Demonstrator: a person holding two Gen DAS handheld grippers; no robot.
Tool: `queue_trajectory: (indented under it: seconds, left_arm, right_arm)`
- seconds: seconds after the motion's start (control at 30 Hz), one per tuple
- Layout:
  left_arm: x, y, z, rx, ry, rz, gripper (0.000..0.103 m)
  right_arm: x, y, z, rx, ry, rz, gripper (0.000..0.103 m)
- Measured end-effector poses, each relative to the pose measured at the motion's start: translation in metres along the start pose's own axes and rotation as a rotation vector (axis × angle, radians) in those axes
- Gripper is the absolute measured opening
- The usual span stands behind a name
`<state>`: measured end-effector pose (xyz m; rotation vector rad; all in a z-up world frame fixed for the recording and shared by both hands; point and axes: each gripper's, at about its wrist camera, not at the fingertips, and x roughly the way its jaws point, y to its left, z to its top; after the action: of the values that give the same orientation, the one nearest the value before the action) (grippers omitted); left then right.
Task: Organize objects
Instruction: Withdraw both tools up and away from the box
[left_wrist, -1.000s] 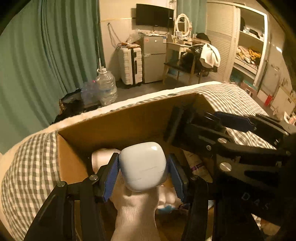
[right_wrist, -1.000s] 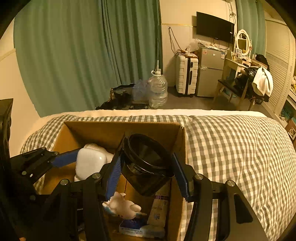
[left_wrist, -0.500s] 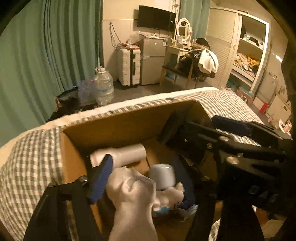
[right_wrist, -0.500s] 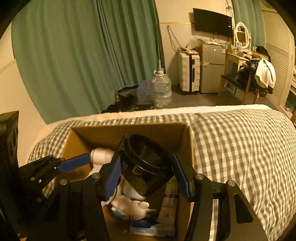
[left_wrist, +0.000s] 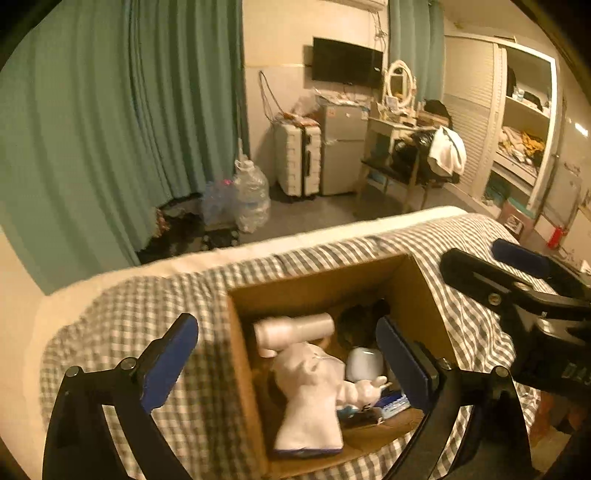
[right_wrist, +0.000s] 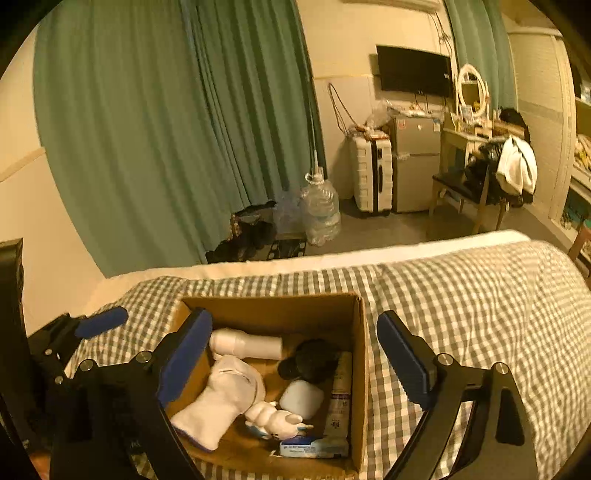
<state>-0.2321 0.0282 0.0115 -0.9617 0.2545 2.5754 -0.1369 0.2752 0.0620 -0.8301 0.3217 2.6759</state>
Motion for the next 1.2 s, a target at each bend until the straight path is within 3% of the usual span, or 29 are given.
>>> queue_trajectory:
  seconds: [0.5,0.73,0.9,1.03,1.2]
  left_arm:
    - [-0.137,0.012,0.019,-0.069,-0.199,0.06,0.103]
    - [-0.184,-0.003,0.003,-0.007,-0.288,0.088,0.103]
    - [-0.194,-0.012,-0.021,0.042,-0.341,0.137,0.103]
    - [-0.185,-0.009,-0.042,-0.003,-0.362,0.194,0.103]
    - [-0.174,-0.006,-0.071,-0.056,-0.394,0.243,0.103]
  right_arm:
    - [-0.132,0.026,0.026,-0.085,-0.178,-0.033,0.102]
    - [-0.187,0.022,0.017,-0.142,-0.264,-0.089,0.103]
    - [-0.203,0.003,-0.001,-0.156,-0.301,-0.137,0.103]
    - [-0.208,-0.012,-0.017,-0.133,-0.352,-0.103,0.103]
    - [-0.196,-0.018,-0.043,-0.144,-0.352,-0.134,0.103]
